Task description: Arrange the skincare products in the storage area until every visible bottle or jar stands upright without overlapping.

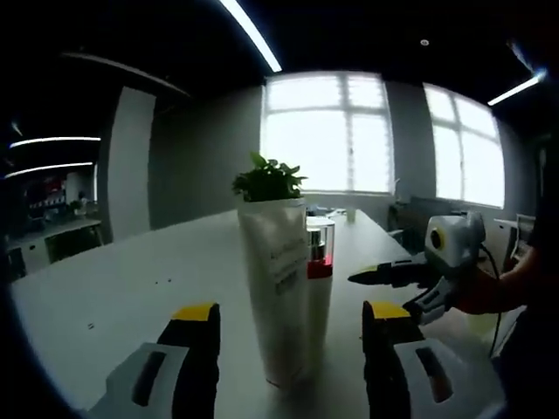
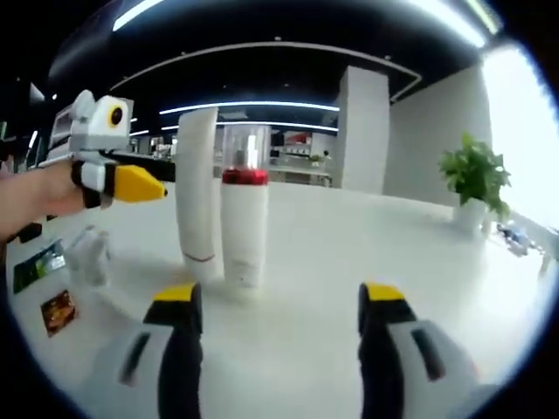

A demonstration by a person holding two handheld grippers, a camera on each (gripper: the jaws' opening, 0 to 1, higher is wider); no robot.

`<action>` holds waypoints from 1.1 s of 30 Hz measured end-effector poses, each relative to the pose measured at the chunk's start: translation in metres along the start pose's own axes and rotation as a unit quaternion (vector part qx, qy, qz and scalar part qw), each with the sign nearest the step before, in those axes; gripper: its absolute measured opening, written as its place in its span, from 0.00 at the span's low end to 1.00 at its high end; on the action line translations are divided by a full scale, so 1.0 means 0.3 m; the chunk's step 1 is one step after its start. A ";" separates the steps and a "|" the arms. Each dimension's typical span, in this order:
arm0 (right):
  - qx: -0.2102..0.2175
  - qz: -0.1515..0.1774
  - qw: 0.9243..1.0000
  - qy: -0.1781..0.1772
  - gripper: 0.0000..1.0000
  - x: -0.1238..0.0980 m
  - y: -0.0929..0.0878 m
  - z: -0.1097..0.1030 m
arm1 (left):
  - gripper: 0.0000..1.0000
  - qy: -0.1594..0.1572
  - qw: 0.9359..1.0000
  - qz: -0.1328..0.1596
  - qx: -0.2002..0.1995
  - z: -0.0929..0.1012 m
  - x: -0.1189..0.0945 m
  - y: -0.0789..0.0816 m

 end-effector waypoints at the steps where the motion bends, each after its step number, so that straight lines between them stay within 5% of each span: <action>1: 0.000 0.000 1.000 0.001 0.72 0.000 0.000 0.001 | 0.65 0.001 1.000 -0.004 0.004 -0.003 0.003 -0.002; 21: 0.005 -0.010 1.000 -0.010 0.70 -0.015 -0.027 0.019 | 0.48 -0.036 0.999 -0.034 -0.014 -0.012 0.039 -0.027; 33: 0.008 -0.010 1.000 -0.005 0.69 -0.006 -0.024 0.008 | 0.33 -0.029 0.998 -0.047 -0.006 -0.026 0.020 -0.041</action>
Point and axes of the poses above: the point that each gripper's makers call its tool centre point, and the gripper's own axes: x roughly forward along the fingers, z roughly to its right, y roughly out of its top, the point moved 3 cm from there along -x, roughly backward along the fingers, and after that the axes turned 2 degrees about -z, right-handed, at the moved point
